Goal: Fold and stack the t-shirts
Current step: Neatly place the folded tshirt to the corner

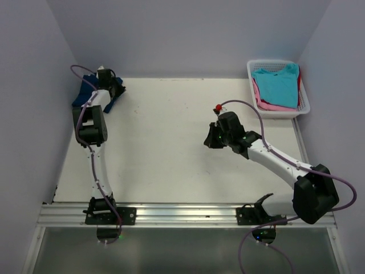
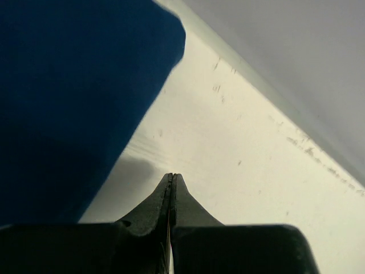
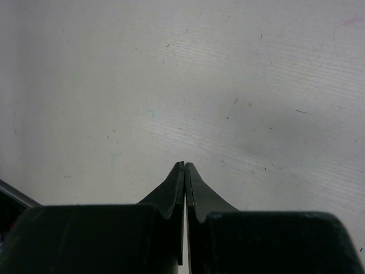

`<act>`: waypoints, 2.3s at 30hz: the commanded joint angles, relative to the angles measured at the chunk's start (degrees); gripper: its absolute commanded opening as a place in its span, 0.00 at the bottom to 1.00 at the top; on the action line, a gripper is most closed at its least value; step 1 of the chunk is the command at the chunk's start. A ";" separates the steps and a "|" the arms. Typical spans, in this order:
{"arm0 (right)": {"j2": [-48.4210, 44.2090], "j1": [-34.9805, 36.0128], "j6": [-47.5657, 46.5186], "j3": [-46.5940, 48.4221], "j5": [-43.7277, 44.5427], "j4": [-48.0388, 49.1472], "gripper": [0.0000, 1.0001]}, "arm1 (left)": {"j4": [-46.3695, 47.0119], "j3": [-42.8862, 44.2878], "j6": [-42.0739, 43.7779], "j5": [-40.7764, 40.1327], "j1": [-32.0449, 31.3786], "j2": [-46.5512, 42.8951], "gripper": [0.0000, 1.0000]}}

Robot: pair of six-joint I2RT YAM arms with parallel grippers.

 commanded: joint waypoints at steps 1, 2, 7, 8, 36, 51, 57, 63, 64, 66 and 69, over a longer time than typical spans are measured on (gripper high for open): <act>-2.22 0.27 0.63 -0.25 0.65 2.19 0.00 | -10.37 6.55 8.33 3.59 -0.59 1.85 0.00; -2.22 0.36 0.63 -0.25 0.48 2.19 0.00 | -10.11 6.73 8.68 4.64 -0.68 2.02 0.00; -1.87 0.27 1.16 -0.34 -0.14 2.63 0.00 | -13.69 10.85 10.35 4.22 -0.85 5.35 0.00; -1.96 0.27 1.33 -0.42 -0.40 2.80 0.00 | -14.32 11.82 10.36 3.00 -0.85 6.15 0.00; -3.54 0.27 0.10 -2.00 1.26 -0.36 0.00 | -3.70 10.42 -0.63 -7.56 3.63 7.91 0.00; -3.89 0.27 0.10 -3.33 1.88 1.22 0.00 | 37.83 -24.01 -1.95 15.63 2.84 -20.90 0.68; -3.98 0.27 0.10 -3.50 1.00 1.92 0.04 | 39.65 -33.43 -3.71 9.96 3.10 -28.39 0.56; -7.13 0.27 0.02 -5.95 0.74 2.01 0.00 | 38.94 -39.23 -11.34 2.54 8.71 -26.99 0.00; -7.49 0.27 0.10 -6.31 0.82 2.01 0.00 | 38.24 -39.94 -12.83 1.94 9.68 -25.59 0.00; -8.19 0.36 0.02 -7.10 1.00 2.01 0.00 | 38.93 -43.87 -14.51 -2.09 11.70 -24.70 0.00; -8.46 0.27 0.02 -7.37 1.09 1.92 0.00 | 39.29 -46.97 -15.92 -5.10 13.03 -23.73 0.00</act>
